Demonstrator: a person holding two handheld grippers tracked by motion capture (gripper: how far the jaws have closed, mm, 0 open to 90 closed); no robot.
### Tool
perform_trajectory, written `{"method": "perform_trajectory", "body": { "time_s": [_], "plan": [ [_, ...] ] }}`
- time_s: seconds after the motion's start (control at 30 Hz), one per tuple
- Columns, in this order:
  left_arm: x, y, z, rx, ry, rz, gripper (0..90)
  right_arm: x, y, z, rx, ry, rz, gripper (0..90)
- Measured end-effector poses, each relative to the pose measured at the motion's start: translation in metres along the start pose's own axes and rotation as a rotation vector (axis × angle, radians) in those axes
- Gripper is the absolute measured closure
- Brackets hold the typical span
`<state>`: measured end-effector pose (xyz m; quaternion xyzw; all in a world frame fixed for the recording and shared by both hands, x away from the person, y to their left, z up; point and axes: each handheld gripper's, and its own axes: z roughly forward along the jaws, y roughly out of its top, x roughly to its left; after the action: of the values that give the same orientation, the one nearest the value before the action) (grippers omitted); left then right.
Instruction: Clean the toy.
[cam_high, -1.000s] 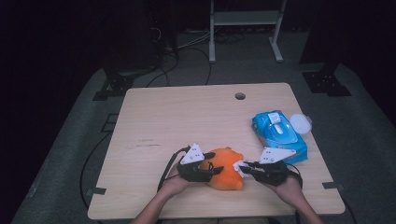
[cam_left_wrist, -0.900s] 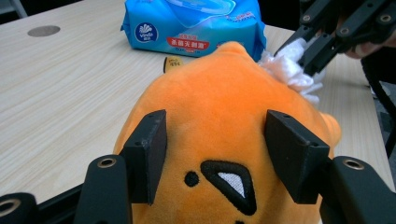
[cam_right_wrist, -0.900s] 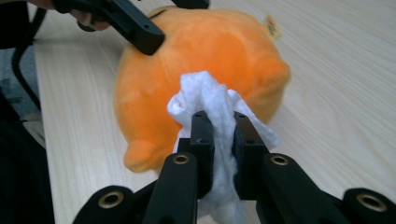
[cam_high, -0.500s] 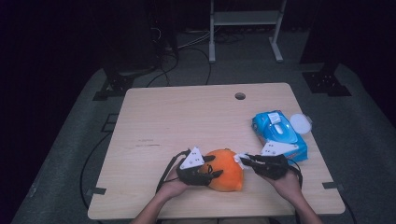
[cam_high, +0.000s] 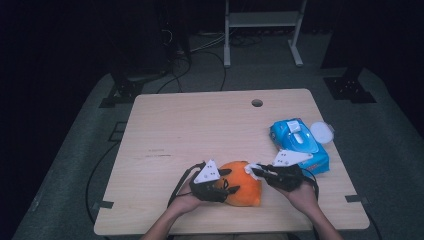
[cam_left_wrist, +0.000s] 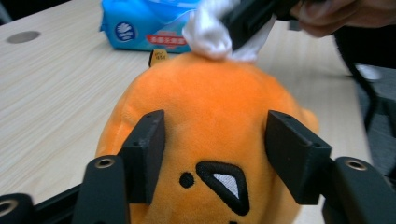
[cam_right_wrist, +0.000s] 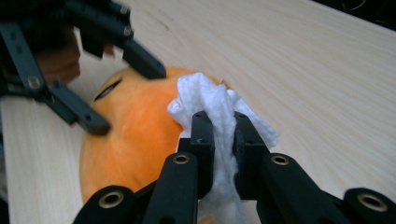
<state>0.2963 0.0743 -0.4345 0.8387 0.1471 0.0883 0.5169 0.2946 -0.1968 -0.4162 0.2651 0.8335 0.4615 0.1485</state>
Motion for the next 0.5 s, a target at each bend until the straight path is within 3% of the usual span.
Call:
{"method": "perform_trajectory", "body": {
  "time_s": [0.07,0.13,0.2,0.3,0.33,0.37,0.43,0.5],
  "plan": [
    [0.001,0.007,-0.004,-0.012,-0.040,-0.009,23.9,0.007,-0.004,-0.001,0.012,-0.006,-0.054,80.6],
    [0.002,0.012,-0.005,-0.011,-0.034,-0.021,16.8,0.016,-0.007,-0.003,0.033,-0.020,-0.100,80.7],
    [0.007,0.012,-0.003,0.004,-0.024,-0.048,11.4,0.020,-0.008,-0.005,0.023,-0.002,-0.124,80.7],
    [0.018,0.005,0.003,0.031,-0.028,-0.123,9.5,0.027,-0.007,-0.009,0.013,0.035,-0.154,80.7],
    [0.020,0.001,0.005,0.042,-0.049,-0.131,11.7,0.028,-0.007,-0.010,0.018,0.043,-0.163,80.7],
    [0.018,-0.002,0.006,0.026,-0.041,-0.120,16.8,0.029,-0.006,-0.010,0.021,0.046,-0.169,80.7],
    [0.013,-0.003,0.005,0.028,-0.015,-0.083,23.8,0.024,-0.003,-0.014,0.012,0.040,-0.160,80.6],
    [0.010,-0.003,0.002,0.034,-0.019,-0.062,25.6,0.013,0.000,-0.019,-0.034,0.054,-0.082,80.1]
  ]
}}
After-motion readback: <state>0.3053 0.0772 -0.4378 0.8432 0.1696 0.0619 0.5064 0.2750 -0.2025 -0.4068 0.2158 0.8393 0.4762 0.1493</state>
